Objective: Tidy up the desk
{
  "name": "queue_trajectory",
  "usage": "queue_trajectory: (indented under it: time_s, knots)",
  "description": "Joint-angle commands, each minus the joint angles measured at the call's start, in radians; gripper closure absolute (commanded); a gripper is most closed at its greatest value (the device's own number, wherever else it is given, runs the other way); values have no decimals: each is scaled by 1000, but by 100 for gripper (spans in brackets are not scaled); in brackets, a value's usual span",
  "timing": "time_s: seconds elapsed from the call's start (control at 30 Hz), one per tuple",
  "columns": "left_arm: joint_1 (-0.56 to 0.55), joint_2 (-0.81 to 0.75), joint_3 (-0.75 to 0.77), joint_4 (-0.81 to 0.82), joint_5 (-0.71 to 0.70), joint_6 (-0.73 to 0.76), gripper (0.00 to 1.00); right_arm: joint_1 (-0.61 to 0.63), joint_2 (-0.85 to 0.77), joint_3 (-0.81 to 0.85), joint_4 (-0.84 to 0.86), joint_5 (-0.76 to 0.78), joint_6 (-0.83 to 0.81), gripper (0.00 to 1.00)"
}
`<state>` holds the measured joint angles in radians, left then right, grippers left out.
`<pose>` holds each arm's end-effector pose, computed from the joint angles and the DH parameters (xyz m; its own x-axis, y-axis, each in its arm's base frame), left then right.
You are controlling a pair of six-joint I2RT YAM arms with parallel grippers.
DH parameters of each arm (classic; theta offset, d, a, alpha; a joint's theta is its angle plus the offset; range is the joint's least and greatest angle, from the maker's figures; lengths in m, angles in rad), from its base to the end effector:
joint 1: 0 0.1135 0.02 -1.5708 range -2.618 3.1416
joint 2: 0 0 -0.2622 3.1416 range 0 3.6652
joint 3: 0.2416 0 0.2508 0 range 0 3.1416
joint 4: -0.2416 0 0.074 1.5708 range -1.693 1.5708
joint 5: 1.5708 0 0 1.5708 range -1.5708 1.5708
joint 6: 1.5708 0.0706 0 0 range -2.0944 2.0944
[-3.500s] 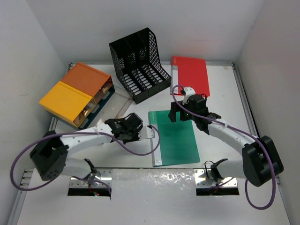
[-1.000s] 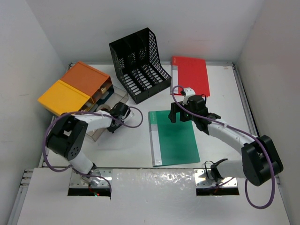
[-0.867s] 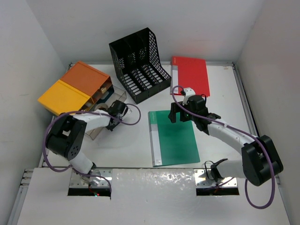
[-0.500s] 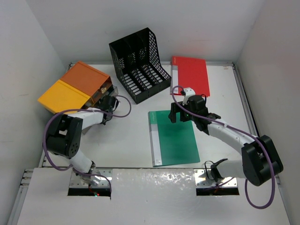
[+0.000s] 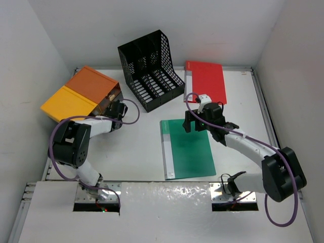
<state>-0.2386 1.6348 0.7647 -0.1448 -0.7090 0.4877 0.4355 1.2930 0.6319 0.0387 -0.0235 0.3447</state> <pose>0.3091 -0.0279 0.1193 -0.8015 0.5610 -0.2070 0.2503 0.6292 0.7358 0.2664 0.1258 0.1792 -0.6458 0.0721 -0.7601 -0.2346 0.9286 0.2874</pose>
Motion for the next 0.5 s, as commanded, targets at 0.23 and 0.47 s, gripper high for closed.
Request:
queue_trajectory:
  time_s: [0.23,0.47]
  knots:
    - [24,11,12,128,-139,55,90,2,-34,-3,9,56,-27,1]
    - [-13,-44,24,-27,90,51,87,-15,48,84,88,71,-115,1]
